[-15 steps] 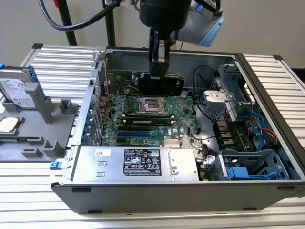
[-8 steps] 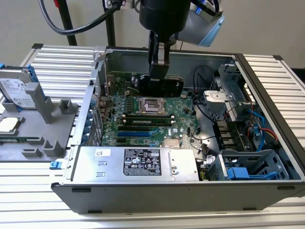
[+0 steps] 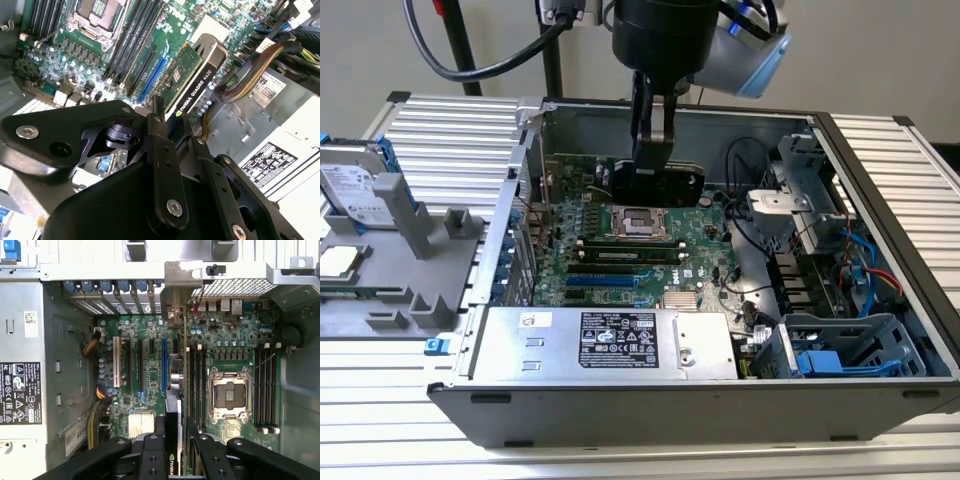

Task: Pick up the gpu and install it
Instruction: 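Insert the gpu into the slot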

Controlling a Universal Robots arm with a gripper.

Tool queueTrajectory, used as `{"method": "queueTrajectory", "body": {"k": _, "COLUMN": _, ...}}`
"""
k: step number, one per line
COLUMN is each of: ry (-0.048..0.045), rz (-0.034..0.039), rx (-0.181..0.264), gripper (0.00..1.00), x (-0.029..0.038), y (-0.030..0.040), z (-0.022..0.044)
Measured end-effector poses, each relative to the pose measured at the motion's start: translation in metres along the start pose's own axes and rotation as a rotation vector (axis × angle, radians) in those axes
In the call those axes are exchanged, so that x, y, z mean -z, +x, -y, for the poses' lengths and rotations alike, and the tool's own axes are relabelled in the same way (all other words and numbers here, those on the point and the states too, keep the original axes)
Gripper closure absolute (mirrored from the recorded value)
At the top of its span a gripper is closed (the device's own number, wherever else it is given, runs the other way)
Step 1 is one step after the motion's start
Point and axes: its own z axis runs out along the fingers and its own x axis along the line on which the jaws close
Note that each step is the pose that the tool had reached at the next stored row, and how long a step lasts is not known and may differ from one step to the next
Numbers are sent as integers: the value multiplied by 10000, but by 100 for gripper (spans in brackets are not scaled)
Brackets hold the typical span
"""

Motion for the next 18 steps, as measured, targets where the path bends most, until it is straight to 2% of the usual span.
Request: {"method": "queueTrajectory", "body": {"k": 18, "ry": 13, "rz": 0, "rx": 1, "gripper": 100, "x": -104, "y": 1, "z": 3}}
